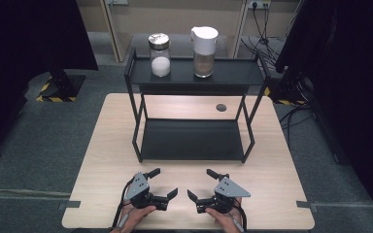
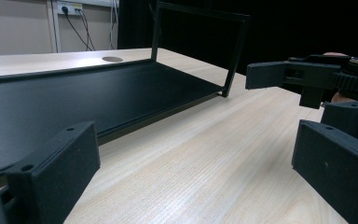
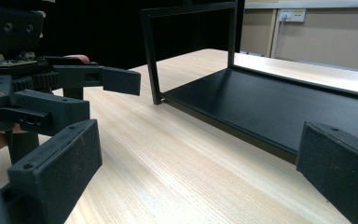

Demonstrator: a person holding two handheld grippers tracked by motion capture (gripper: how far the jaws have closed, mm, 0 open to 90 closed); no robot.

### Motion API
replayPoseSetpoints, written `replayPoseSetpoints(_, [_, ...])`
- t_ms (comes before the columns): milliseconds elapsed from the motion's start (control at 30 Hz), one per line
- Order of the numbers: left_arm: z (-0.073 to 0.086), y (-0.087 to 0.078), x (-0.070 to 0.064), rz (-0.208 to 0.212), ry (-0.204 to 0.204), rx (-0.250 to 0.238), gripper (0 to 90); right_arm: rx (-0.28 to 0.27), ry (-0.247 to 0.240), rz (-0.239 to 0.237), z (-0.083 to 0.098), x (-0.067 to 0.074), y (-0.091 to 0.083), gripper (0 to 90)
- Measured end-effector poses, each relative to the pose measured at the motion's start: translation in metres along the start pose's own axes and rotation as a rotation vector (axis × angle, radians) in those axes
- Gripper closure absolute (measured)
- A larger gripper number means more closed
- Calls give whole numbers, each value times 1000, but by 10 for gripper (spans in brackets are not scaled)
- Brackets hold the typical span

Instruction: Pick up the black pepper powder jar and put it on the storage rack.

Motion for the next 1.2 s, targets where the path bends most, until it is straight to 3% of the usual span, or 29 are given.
replayPoseSetpoints(1200, [1,0,-1,4,0,1,2,4,19,19,2,-2,-2,6])
Point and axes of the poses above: each handheld gripper's, and its own axes: y roughly forward along the jaws, z roughly out of its underside, x roughly to its left, the point moved 6 cm from there along y, roughly forward along the jaws, and after that the axes turned 6 degrees about -y, right-handed, at the moved point
